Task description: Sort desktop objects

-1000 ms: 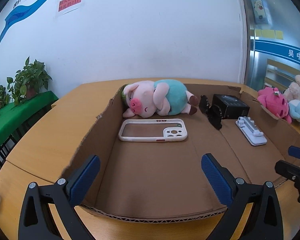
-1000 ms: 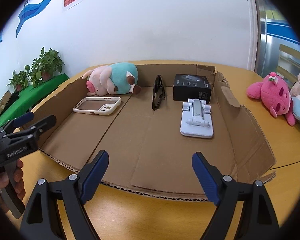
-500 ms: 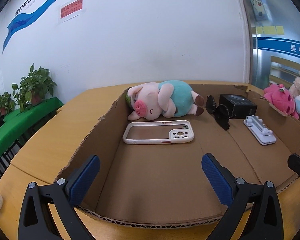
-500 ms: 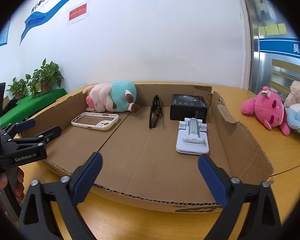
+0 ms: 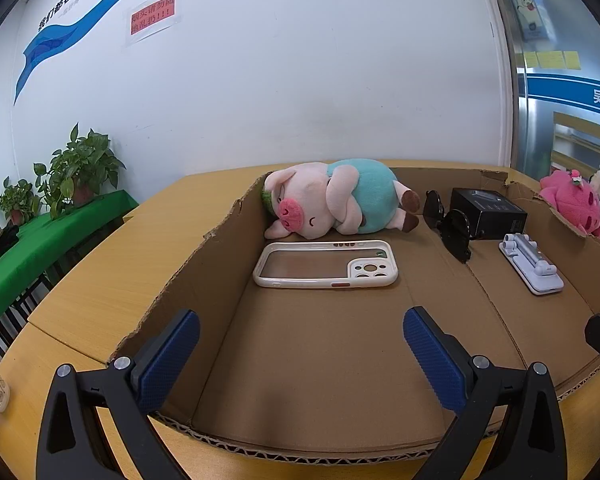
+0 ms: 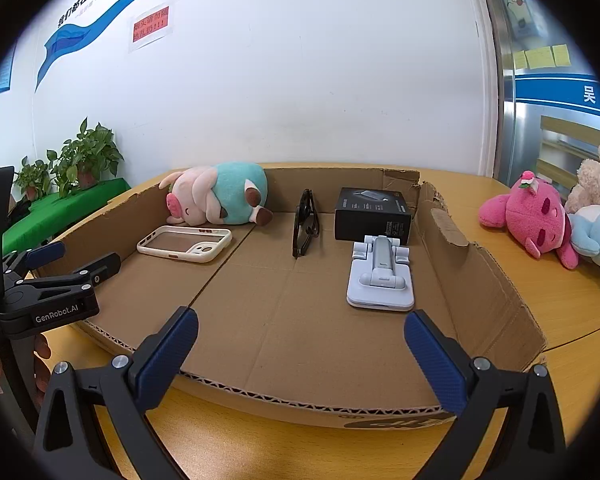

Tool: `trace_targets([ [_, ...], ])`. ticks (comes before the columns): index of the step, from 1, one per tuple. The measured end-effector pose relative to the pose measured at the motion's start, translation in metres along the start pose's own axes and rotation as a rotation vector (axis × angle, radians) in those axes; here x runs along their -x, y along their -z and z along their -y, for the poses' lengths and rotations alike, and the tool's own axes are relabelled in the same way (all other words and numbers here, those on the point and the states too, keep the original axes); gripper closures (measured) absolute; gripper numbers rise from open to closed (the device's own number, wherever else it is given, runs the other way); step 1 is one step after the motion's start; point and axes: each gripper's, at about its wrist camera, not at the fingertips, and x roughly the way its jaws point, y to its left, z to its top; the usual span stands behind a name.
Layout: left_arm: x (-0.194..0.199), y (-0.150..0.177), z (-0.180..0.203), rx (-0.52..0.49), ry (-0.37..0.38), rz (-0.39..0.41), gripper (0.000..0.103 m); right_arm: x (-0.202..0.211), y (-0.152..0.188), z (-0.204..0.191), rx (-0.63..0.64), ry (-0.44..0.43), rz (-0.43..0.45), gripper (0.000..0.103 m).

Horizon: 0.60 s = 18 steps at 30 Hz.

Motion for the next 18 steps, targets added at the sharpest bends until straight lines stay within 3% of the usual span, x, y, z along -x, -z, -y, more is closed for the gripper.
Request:
trace_targets([
  [18,-0.0002,-0.0001,-0.0001,-0.004,0.004,0.0,0.0,0.0003,-0.0005,-0.0005,0.001,0.002,-0.001,0.0],
])
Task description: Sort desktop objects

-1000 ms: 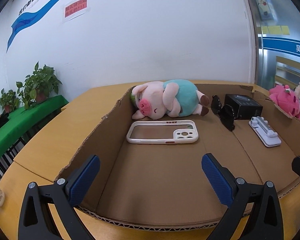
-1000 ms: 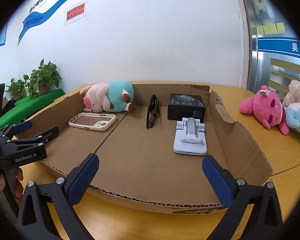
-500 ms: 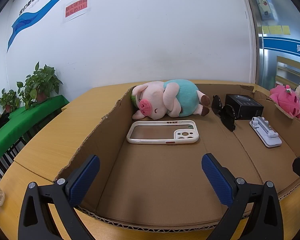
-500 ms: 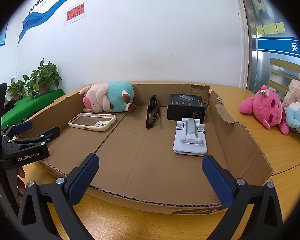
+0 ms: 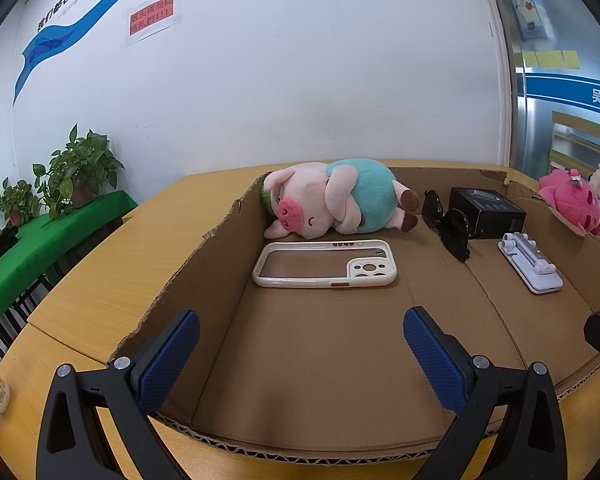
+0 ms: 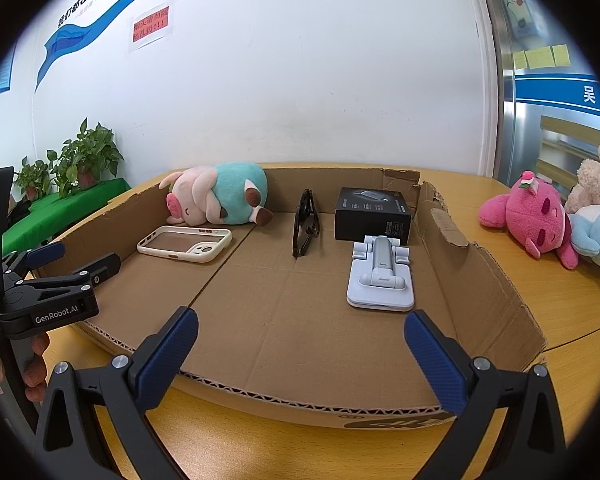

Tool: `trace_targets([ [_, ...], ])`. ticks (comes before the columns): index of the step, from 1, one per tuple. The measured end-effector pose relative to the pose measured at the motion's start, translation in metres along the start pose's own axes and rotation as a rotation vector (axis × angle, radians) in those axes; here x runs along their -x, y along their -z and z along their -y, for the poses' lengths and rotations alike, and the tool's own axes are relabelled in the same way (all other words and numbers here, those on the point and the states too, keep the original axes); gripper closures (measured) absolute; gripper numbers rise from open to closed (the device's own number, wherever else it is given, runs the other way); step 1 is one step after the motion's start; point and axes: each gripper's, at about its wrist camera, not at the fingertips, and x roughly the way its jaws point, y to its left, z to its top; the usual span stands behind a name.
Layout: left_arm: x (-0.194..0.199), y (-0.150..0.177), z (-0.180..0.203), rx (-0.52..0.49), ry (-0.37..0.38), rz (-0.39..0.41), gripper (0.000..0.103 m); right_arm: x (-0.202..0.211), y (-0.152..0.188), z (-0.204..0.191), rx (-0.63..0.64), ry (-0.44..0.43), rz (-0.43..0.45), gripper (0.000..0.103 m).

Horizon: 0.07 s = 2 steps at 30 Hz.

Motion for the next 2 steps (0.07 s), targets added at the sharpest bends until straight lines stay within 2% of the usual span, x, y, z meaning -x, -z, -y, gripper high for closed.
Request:
trace_targets([
  [2,0.0007,-0.0003,0.0001,0.0,-0.001,0.0,0.0,0.0001,-0.0008,0.0009,0.0,-0.002,0.0,0.0],
])
